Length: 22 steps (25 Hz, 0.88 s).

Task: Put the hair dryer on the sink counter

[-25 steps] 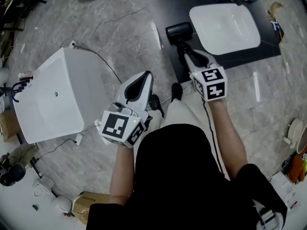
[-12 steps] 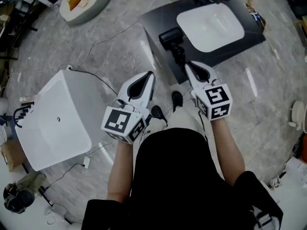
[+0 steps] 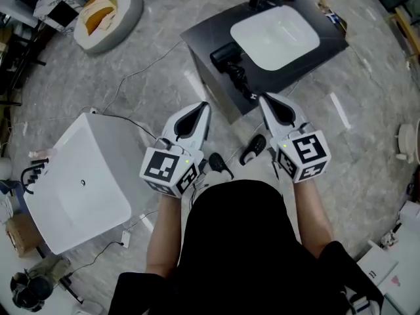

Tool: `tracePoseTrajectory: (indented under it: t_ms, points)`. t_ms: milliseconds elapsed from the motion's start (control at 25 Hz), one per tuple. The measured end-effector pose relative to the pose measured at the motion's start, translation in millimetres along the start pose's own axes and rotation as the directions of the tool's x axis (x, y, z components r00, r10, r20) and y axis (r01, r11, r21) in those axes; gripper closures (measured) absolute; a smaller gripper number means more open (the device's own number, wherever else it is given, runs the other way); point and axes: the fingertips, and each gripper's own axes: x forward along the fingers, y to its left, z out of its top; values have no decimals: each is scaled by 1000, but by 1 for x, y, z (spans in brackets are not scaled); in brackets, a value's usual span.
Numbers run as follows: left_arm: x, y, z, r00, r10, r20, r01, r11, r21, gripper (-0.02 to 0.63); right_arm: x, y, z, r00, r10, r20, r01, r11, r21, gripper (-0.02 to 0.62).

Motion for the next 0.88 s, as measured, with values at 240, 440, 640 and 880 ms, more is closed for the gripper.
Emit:
tracePoseTrajectory:
  t_ms: [240,440,640,880]
  points:
    - [-1,-13,3,1000,-24,6,24,999,21,609,-19,5,5,999,-1,38,0,1000,16,584]
    - [-5,-18,5,1000,-27,9,27,999,30,609,-26,8,7,999,5,51,-6,1000,12,584]
    - [-8,-22,2,999,-31,8,30,999,35,609,-30,14,5,998,18,52,-18,1000,10,584]
    - [-13,-27,-2,999,-39,6,39,999,30,609,-34,20,1,999,25,45,-26,1000,10,586]
